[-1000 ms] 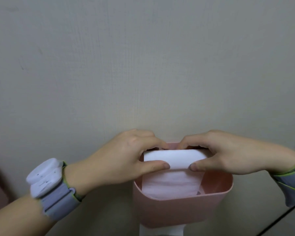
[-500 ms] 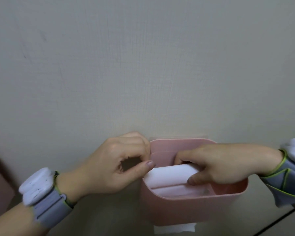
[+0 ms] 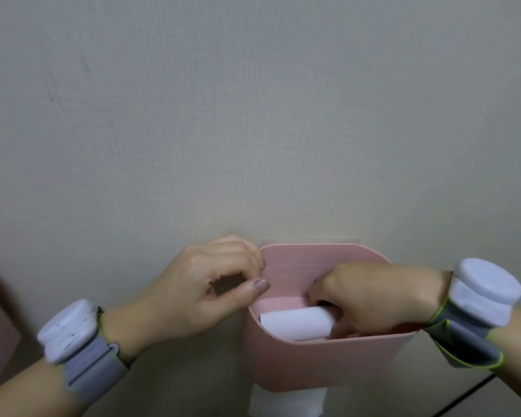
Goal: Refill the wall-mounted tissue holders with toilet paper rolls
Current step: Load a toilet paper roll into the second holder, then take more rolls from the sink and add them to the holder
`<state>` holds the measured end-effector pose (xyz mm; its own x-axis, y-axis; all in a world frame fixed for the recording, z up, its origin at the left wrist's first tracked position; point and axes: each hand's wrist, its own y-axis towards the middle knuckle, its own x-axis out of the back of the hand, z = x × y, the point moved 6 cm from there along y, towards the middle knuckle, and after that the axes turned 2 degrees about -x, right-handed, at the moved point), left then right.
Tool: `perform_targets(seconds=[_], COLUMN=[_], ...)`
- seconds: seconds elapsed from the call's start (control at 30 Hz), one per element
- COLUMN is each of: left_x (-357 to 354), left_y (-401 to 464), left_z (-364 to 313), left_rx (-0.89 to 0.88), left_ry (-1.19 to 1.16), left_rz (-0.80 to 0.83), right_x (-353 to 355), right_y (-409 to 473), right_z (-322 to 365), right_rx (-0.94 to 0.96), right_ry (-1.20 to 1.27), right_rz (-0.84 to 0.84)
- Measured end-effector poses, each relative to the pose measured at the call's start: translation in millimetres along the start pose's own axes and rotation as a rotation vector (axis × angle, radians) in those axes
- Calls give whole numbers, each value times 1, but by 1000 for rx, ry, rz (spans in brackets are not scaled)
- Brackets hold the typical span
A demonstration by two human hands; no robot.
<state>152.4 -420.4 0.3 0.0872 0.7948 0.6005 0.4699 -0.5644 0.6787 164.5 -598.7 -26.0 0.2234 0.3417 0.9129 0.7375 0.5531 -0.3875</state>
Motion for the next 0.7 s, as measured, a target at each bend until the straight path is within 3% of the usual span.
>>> perform_targets(seconds=[0.2, 0.4, 0.53, 0.6, 0.7], left_x=[1, 0, -14, -23, -26], left_y=[-5, -21, -41, -47, -48], left_z=[-8, -15, -15, -15, -22], left_rx=[52, 145, 287, 343, 398], left_ry=[30, 159, 91, 62, 58], left_rz=[-68, -237, -361, -337, -289], right_x=[10, 26, 12, 13, 22], right_y=[-14, -48, -60, -62, -68], right_z=[-2, -27, -29, -29, -21], right_rx=[10, 34, 80, 59, -15], right_ry=[8, 309, 537, 551, 385], right_rz=[-123, -496, -767, -820, -776])
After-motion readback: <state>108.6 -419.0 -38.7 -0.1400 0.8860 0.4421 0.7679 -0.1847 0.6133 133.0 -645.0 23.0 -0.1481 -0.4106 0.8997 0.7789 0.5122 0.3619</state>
